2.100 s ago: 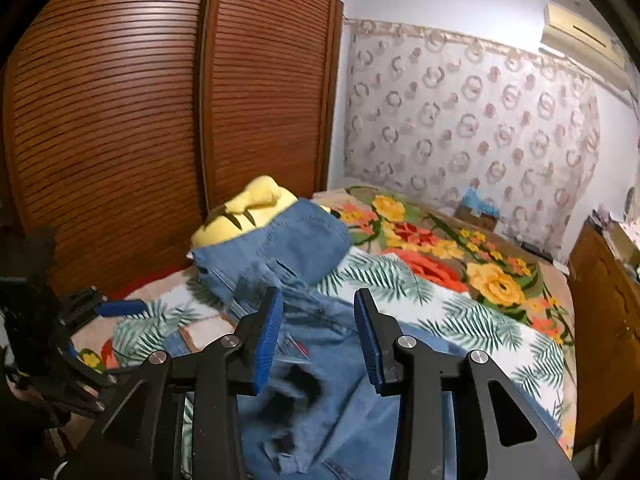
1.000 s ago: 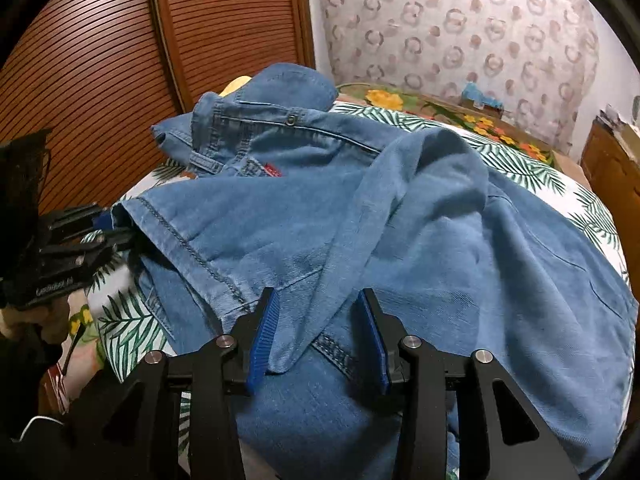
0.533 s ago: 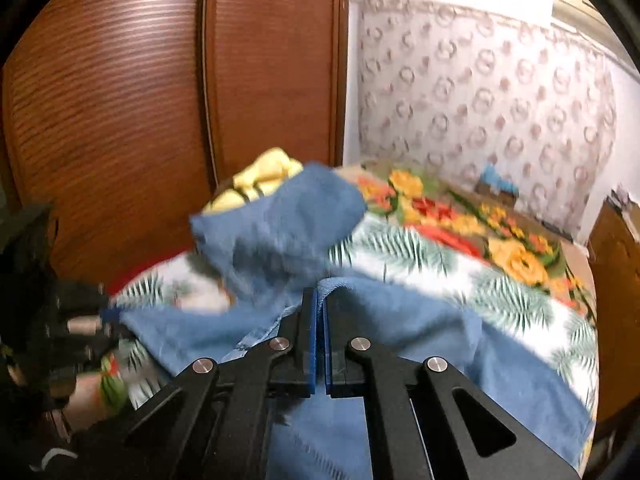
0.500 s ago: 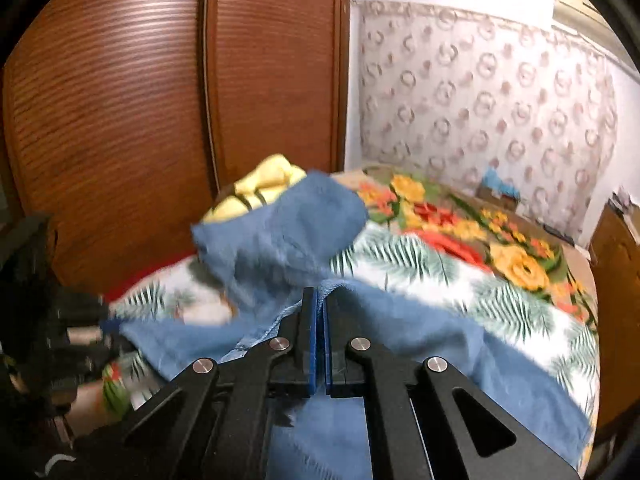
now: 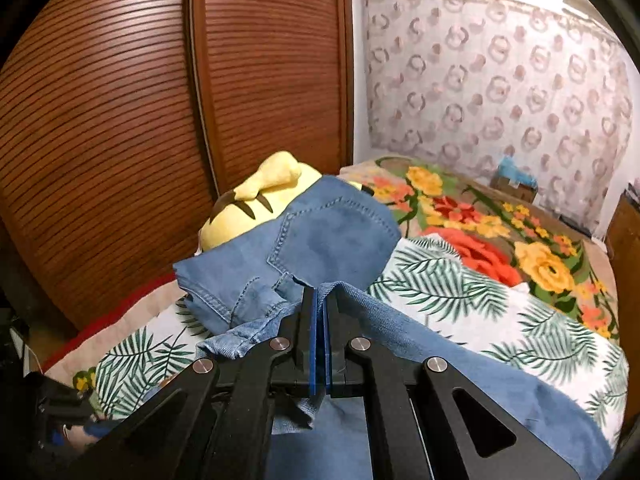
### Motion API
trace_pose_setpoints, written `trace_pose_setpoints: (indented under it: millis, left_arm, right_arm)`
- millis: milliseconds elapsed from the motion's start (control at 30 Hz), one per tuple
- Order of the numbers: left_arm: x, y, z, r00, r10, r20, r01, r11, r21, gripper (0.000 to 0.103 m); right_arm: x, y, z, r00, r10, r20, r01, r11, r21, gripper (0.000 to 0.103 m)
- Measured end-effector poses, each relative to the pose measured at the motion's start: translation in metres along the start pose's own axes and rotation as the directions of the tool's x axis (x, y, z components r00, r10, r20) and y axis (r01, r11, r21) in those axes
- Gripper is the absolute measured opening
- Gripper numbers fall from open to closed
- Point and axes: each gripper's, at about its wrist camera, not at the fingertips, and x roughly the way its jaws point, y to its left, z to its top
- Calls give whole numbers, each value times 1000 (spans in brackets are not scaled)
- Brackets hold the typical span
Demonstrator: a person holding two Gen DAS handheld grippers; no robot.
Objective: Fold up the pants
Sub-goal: 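Carry the leg hem over the other leg with the right gripper while the left gripper pins the waistband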
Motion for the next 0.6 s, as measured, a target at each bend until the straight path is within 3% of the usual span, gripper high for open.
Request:
trace_pose_setpoints:
  millis: [467, 600]
  left_arm:
    - [10, 5, -3, 999, 8, -31, -8, 1000, -12, 11]
    - [12, 9, -2, 999, 18, -47, -20, 999, -33, 14]
  right_arm:
    - [30, -7, -8, 999, -9, -52, 10, 1000, 22, 3]
    - [26, -10, -8, 998, -8, -61, 10, 1000, 26, 9]
